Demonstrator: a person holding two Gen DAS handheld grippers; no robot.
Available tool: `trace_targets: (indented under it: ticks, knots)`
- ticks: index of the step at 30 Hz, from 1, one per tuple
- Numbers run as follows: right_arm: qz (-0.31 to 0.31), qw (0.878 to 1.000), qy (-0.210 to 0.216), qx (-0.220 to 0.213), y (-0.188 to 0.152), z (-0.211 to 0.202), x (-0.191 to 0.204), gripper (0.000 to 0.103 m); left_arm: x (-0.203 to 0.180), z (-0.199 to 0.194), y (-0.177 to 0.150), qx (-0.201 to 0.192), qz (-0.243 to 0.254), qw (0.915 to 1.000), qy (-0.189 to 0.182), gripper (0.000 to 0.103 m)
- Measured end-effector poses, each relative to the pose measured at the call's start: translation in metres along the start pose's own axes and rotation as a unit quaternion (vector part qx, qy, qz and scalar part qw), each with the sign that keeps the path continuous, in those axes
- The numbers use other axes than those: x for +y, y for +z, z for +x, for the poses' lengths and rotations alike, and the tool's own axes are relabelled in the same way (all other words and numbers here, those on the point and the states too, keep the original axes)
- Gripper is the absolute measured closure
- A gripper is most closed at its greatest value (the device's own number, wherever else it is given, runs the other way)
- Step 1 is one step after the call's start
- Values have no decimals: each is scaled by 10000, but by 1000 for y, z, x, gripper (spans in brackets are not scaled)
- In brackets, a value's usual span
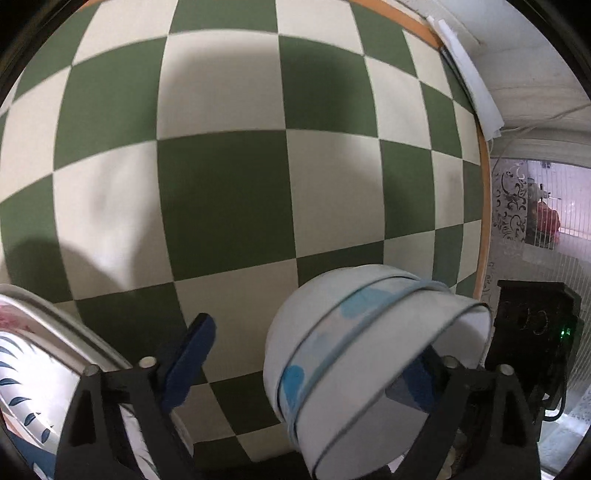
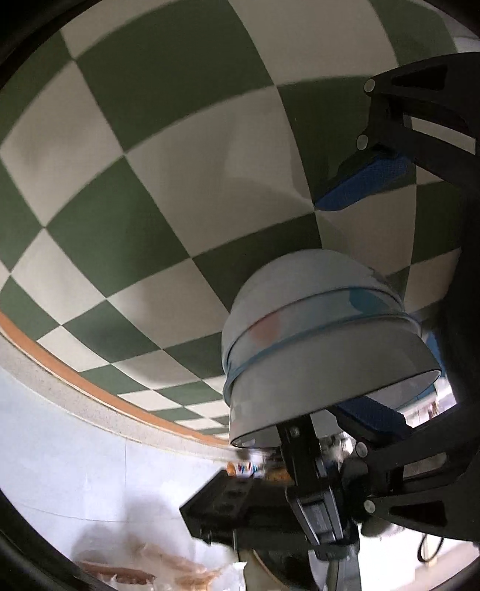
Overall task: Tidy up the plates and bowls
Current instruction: 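Grip the bowl stack rim with both grippers and lift it, then lower the bowl stack onto the plate stack and open both grippers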
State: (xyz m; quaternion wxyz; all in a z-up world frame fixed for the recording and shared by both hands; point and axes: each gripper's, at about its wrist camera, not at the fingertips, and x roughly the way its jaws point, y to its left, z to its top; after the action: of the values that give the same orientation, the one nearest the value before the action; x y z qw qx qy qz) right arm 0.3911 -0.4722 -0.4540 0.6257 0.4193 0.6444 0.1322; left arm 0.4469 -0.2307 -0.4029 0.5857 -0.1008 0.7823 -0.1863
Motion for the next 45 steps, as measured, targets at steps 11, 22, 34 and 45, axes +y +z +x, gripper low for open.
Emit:
trace_targets:
  ticks: [11, 22, 34, 45]
  knots:
    - [-63, 9997, 123, 191, -2, 23, -1, 43, -9, -2, -13, -330, 177, 9986, -372, 38]
    - [-353, 9993, 118, 60, 3, 24, 12, 43, -7, -15, -21, -609, 124, 9976, -293, 38]
    - [-1005, 9946, 151, 198, 5, 12, 70, 43, 6, -74, -42, -1235, -77, 9918, -307, 38]
    - [-1361, 9897, 175, 402, -23, 63, 143, 44, 71, -122, -82, -1590, -379, 9862, -254, 38]
